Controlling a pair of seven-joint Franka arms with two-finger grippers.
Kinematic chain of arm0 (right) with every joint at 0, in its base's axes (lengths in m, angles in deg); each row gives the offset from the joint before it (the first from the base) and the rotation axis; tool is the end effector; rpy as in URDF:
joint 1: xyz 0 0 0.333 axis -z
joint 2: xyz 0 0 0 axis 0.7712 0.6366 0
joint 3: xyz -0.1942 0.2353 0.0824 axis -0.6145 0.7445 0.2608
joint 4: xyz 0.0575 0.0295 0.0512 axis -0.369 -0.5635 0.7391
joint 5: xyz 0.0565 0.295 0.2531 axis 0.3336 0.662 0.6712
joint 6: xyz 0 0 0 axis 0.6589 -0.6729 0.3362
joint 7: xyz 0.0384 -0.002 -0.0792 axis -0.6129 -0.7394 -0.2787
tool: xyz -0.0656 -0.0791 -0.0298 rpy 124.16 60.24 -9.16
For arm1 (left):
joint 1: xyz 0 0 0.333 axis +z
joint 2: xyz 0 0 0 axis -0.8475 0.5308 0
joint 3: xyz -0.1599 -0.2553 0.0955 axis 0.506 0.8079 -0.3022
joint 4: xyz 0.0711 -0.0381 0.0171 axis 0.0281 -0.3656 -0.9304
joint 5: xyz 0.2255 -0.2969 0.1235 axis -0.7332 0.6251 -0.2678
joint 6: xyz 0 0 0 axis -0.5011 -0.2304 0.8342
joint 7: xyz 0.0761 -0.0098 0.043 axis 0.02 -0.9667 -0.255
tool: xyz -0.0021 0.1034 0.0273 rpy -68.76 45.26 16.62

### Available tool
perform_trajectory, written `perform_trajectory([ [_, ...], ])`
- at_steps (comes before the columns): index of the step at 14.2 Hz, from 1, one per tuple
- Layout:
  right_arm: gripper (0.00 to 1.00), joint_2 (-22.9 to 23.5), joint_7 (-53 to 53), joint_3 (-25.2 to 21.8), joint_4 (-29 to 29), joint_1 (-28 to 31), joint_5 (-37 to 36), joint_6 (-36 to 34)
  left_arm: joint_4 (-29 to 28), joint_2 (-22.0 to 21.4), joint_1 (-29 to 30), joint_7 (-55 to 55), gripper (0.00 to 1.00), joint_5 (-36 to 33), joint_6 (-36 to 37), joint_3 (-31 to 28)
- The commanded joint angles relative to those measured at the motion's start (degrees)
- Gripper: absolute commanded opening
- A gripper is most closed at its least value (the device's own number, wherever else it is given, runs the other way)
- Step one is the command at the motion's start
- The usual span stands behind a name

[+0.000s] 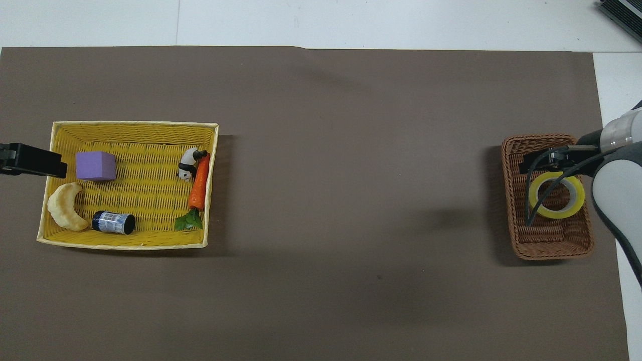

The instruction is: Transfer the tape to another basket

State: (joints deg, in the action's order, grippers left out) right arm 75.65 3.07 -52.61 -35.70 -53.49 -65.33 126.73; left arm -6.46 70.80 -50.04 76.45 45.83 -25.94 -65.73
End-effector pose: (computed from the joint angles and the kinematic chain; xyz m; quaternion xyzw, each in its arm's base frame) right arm 0.5660 0.0073 0.5625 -0.9975 0.0682 0.0048 0.0172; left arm 0.5303 -0.0385 0.6764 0.9990 -0.0443 0.0004 0.0035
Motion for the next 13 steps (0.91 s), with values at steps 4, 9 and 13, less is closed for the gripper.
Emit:
perform_trajectory([
  [4,1.00,0.6,5.2,-0.1,13.0,-3.6,-1.8,-13.4,-0.4,-0.6,0.8,-0.5,1.00,-0.7,1.2,0.5],
  [9,1.00,-1.8,1.0,-1.0,11.6,-2.3,0.3,-14.9,-0.6,-0.7,-3.7,-2.7,1.00,-0.8,0.8,-5.0],
  [13,1.00,-1.6,-3.5,-1.0,11.8,0.0,0.2,-14.9,-0.7,-0.8,-3.5,-1.5,1.00,-0.3,0.6,-4.9],
])
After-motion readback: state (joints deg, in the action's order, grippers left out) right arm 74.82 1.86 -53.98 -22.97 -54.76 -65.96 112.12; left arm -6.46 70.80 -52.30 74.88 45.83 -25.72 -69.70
